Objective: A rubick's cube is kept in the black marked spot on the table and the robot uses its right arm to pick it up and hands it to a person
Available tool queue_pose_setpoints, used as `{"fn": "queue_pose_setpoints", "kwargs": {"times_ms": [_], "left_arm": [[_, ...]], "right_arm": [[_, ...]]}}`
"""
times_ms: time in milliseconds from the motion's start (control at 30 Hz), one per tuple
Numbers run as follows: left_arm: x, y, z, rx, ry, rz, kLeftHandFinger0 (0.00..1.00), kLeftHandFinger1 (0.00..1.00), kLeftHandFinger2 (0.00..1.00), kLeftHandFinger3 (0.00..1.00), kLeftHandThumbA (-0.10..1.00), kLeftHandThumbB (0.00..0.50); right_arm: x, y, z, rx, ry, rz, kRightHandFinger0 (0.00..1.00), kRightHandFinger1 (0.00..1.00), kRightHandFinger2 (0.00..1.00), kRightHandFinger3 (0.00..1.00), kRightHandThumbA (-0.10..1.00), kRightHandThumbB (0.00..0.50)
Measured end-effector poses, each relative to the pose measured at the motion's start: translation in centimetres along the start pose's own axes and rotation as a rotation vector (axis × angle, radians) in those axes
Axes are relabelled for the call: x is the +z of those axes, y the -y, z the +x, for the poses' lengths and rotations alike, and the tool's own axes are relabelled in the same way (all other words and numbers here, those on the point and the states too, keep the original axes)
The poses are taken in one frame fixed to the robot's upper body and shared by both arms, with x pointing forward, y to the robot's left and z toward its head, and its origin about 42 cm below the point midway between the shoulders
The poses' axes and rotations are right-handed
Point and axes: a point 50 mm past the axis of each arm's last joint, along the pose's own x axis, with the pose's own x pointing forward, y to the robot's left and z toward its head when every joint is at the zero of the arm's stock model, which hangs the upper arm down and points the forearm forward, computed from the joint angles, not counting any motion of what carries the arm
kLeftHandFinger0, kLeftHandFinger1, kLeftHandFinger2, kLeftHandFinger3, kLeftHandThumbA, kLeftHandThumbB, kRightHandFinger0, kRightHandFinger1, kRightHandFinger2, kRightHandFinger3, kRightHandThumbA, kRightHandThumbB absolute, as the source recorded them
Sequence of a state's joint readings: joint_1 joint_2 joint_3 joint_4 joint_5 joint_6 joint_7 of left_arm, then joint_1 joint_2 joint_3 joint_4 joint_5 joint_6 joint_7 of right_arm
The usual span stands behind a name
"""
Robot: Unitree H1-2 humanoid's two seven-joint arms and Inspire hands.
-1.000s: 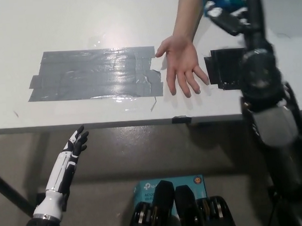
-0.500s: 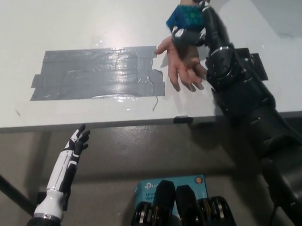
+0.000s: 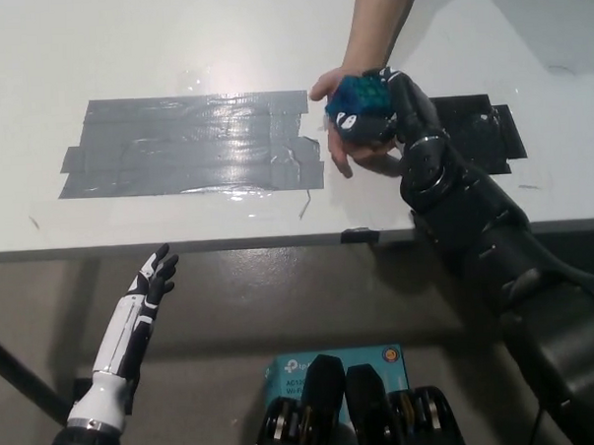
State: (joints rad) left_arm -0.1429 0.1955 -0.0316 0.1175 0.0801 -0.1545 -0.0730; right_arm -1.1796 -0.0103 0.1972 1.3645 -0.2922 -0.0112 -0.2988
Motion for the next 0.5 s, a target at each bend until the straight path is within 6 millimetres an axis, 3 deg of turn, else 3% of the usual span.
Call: {"fn": "queue_pose_setpoints", "kwargs": {"times_ms": [33, 67, 100, 167, 200, 233, 300, 500], "left_arm": [[0.0, 0.0, 0.0, 0.0, 0.0, 0.0, 1.0, 1.0, 1.0, 1.0, 1.0, 0.194], [0.01, 0.0, 0.02, 0.0, 0.001, 0.001, 1.0, 1.0, 1.0, 1.0, 1.0, 0.187], [0.04, 0.0, 0.06, 0.0, 0.001, 0.001, 1.0, 1.0, 1.0, 1.0, 1.0, 0.184], [0.08, -0.01, 0.11, -0.001, 0.003, 0.003, 1.0, 1.0, 1.0, 1.0, 1.0, 0.191], [0.11, -0.01, 0.15, -0.001, 0.004, 0.004, 1.0, 1.0, 1.0, 1.0, 1.0, 0.191], [0.14, -0.02, 0.19, -0.001, 0.005, 0.006, 1.0, 1.0, 1.0, 1.0, 1.0, 0.192], [0.17, -0.02, 0.24, -0.002, 0.006, 0.008, 1.0, 1.0, 1.0, 1.0, 1.0, 0.194], [0.36, -0.05, 0.53, -0.003, 0.013, 0.014, 1.0, 1.0, 1.0, 1.0, 0.99, 0.189]], "right_arm": [[-0.02, -0.03, -0.01, 0.002, 0.0, -0.003, 0.33, 0.85, 1.0, 1.0, -0.09, 0.239], [-0.08, -0.1, -0.03, 0.008, 0.0, -0.012, 0.7, 1.0, 1.0, 1.0, 0.11, 0.282], [-0.13, -0.19, -0.04, 0.018, 0.0, -0.019, 1.0, 1.0, 1.0, 1.0, 0.36, 0.324], [-0.17, -0.3, -0.05, 0.039, 0.001, -0.029, 1.0, 1.0, 1.0, 1.0, 0.53, 0.419], [-0.2, -0.36, -0.05, 0.057, 0.002, -0.038, 1.0, 1.0, 1.0, 1.0, 0.53, 0.419], [-0.2, -0.38, -0.03, 0.072, 0.003, -0.042, 1.0, 1.0, 1.0, 1.0, 0.64, 0.467], [-0.23, -0.33, 0.0, 0.088, 0.001, -0.046, 1.0, 1.0, 1.0, 1.0, 0.69, 0.499], [-0.14, 0.19, 0.22, 0.128, 0.005, -0.055, 1.0, 1.0, 1.0, 1.0, 0.8, 0.5]]}}
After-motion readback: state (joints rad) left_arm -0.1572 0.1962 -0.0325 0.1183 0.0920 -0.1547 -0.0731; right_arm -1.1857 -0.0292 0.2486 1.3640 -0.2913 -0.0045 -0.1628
